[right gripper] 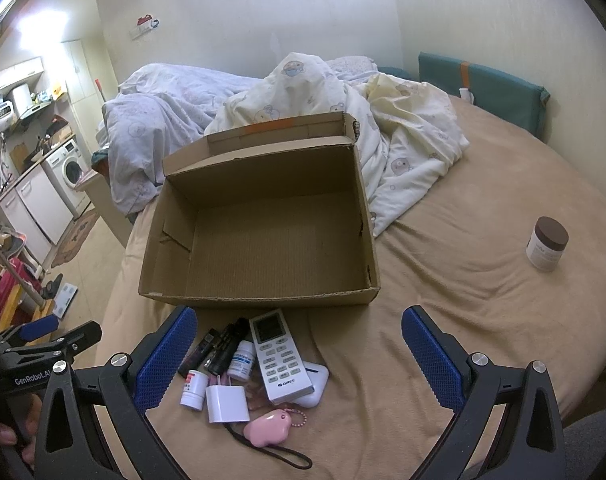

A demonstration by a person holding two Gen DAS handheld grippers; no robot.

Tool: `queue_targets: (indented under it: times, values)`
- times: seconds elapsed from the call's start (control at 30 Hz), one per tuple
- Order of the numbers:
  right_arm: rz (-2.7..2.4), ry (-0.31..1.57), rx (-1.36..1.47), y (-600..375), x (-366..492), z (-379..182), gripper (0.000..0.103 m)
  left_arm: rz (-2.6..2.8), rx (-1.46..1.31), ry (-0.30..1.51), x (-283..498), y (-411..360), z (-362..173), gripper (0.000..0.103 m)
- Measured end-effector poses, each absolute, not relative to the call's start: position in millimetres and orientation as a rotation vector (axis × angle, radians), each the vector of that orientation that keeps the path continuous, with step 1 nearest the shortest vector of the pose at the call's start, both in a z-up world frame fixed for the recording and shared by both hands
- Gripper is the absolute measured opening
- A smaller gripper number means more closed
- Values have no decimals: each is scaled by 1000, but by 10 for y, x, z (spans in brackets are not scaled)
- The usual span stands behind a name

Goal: Organize rigid objects

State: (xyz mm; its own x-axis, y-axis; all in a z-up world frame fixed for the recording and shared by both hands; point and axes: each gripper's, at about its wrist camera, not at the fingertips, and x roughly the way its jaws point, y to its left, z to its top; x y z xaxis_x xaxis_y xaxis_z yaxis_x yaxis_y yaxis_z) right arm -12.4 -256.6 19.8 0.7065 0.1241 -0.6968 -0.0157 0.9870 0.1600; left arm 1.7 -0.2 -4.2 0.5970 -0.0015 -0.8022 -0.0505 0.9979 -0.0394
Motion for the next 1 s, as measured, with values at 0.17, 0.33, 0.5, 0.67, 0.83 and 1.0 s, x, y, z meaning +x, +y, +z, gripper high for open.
queue_targets:
  times: [0.17,0.33,0.5,0.67,0.83,1.0]
  values:
    - [78,782,146,-2567,-121,199,103,28,-58,931,17,5,-53,103]
    - [78,783,147,-2568,-124,197,103,29,-63,932,11,16,-55,103]
    - [78,783,147,-2566,-124,195,103,28,-61,935,15,15,-53,103]
    - [82,787,141,-2578,-101,192,103,30,-61,940,12,37,-83,103]
    - [84,791,138,-2549,-116,195,103,31,-61,942,19,35,-89,103]
    - [84,798,144,-2560,-102,153,103,34,-57,949,25,31,-105,103]
